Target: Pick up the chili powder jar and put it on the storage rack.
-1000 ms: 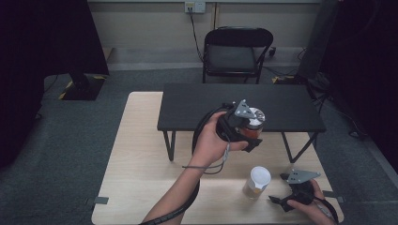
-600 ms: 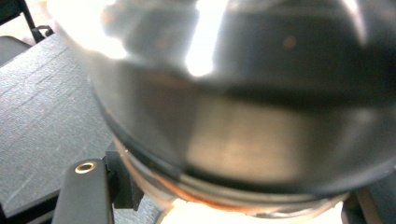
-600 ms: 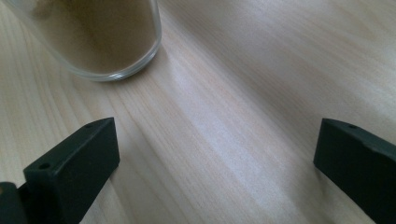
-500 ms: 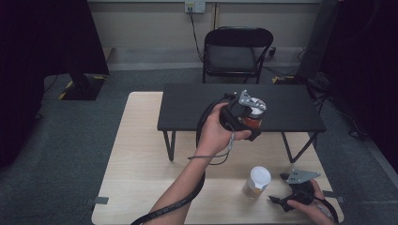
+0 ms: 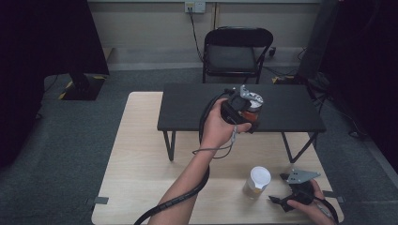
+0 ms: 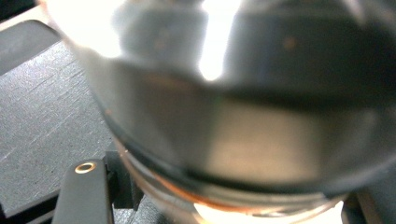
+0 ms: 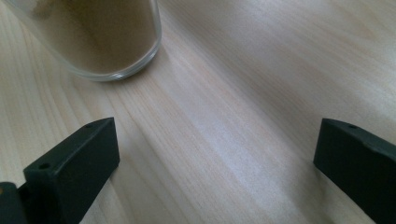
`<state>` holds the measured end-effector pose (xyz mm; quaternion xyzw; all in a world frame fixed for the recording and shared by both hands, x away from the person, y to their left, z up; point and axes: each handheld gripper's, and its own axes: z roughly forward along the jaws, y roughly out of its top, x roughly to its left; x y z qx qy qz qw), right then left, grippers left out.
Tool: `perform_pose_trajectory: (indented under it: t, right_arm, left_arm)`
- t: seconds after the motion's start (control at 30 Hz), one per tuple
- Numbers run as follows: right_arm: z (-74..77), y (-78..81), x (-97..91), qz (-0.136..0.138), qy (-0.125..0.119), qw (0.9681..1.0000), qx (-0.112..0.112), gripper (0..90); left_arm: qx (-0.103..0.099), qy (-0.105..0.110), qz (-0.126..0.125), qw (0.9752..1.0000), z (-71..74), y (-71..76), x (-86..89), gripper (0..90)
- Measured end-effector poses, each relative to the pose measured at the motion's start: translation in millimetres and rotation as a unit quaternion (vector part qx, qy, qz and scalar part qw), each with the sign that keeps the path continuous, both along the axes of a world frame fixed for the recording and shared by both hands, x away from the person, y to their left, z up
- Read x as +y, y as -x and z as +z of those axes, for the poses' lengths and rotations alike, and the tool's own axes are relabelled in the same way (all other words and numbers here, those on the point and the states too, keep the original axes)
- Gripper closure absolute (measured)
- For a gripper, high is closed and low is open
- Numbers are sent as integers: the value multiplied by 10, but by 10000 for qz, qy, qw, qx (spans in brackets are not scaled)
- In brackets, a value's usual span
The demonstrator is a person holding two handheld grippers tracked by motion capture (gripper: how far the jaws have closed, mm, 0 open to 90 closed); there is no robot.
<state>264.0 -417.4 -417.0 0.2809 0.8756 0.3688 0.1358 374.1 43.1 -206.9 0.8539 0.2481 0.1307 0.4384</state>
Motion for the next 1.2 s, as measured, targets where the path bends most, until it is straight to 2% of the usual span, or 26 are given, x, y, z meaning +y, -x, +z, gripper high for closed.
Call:
perform_pose_trajectory:
  t: [0.3,0.7,1.1,1.13,1.2]
  right_arm:
    - [0,0,0,0,1,10000,1,0]
    - [0,-1,0,1,1,10000,1,0]
    - [0,0,0,-1,-1,10000,2,0]
    - [0,0,0,-1,-1,10000,2,0]
    - [0,0,0,0,0,10000,1,0]
  left_arm:
    - [41,26,148,9999,-1,-94,20,309]
    - [56,19,397,9992,3,-128,-5,308]
    - [58,90,422,9991,-21,-119,7,306]
    - [70,94,432,9990,-20,-119,8,304]
    - [69,60,519,9986,-15,-105,2,245]
